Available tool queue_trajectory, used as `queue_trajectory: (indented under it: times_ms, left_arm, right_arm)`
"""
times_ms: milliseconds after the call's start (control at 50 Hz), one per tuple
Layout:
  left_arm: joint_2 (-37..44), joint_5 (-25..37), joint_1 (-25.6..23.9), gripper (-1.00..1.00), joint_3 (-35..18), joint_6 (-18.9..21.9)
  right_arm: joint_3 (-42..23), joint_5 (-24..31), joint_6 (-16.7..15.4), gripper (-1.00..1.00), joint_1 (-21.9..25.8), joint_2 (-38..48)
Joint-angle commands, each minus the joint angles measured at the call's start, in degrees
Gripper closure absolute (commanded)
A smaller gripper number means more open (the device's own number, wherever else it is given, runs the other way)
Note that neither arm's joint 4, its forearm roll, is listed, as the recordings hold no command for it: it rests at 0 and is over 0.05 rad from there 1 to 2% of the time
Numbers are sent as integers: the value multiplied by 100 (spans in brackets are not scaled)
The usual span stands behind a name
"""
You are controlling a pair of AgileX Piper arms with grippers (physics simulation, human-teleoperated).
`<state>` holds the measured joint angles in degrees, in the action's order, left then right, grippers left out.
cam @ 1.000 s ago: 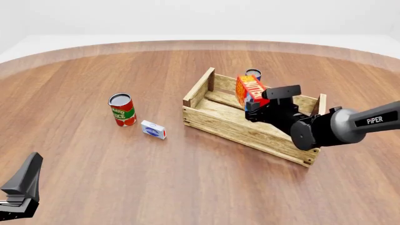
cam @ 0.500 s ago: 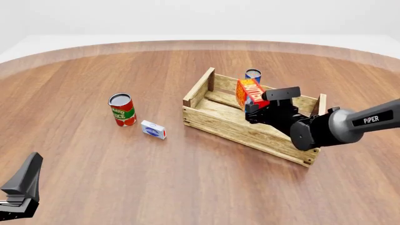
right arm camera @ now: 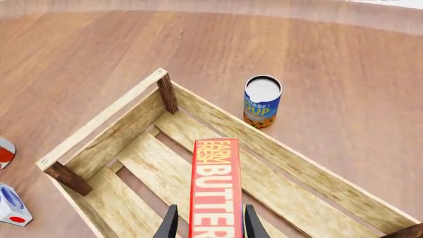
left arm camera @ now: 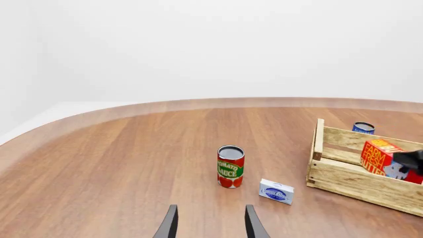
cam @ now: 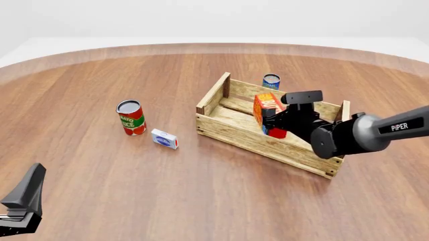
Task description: Pick up the butter and put it in the tray.
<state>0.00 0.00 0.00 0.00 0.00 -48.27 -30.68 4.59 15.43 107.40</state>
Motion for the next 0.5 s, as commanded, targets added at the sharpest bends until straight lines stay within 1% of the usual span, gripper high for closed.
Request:
queue_trajectory:
  times_ms: [20, 500]
  left_arm:
    - [0, 0, 0, -100, 0, 0]
    - [0, 0, 0, -100, 0, 0]
  right_arm:
    - [31, 19, 18, -100, 18, -119]
    - [223, 128, -87, -100, -24, -523]
